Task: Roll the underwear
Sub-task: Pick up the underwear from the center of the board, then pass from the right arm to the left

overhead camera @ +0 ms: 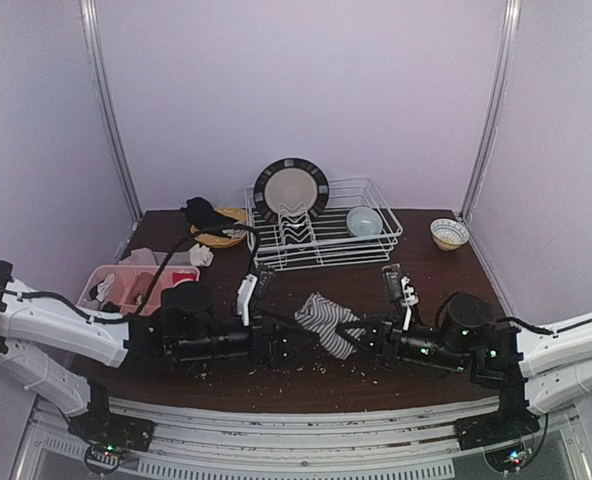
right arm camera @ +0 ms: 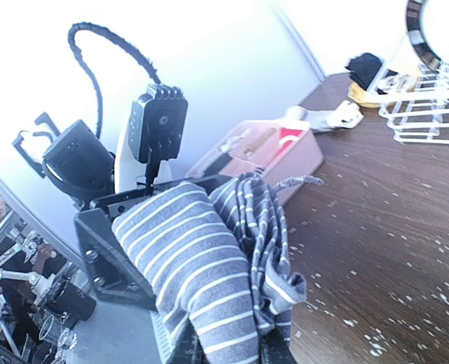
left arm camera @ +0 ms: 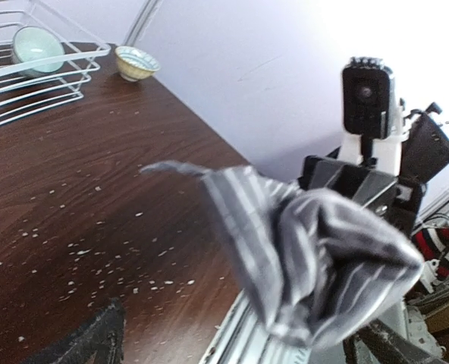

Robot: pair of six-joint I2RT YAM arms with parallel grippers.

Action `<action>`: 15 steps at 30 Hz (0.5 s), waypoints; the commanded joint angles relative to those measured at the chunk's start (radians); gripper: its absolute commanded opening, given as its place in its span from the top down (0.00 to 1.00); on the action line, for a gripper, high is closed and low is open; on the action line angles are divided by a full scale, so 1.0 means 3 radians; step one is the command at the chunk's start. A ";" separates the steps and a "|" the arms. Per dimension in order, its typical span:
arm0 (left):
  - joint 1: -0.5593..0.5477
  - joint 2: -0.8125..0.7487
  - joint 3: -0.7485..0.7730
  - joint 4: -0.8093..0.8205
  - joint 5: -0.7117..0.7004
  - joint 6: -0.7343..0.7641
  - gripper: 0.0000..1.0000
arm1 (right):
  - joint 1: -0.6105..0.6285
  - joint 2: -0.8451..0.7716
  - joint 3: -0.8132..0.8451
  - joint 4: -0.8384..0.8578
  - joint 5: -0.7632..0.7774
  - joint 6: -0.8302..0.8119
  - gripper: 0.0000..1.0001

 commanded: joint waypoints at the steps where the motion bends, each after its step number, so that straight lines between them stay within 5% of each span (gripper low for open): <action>1: -0.0088 -0.0055 0.0129 0.0532 -0.0010 -0.0215 0.02 | 0.0129 0.0278 0.0204 0.0690 -0.0049 -0.0154 1.00; 8: -0.0107 -0.0164 0.0006 0.0720 -0.0119 -0.0151 0.04 | 0.0218 0.0535 0.0252 0.1093 0.0029 -0.0055 1.00; 15: -0.0107 -0.0098 -0.0065 0.1130 -0.0034 -0.0143 0.37 | 0.0230 0.0673 0.0245 0.1378 0.0032 0.0019 1.00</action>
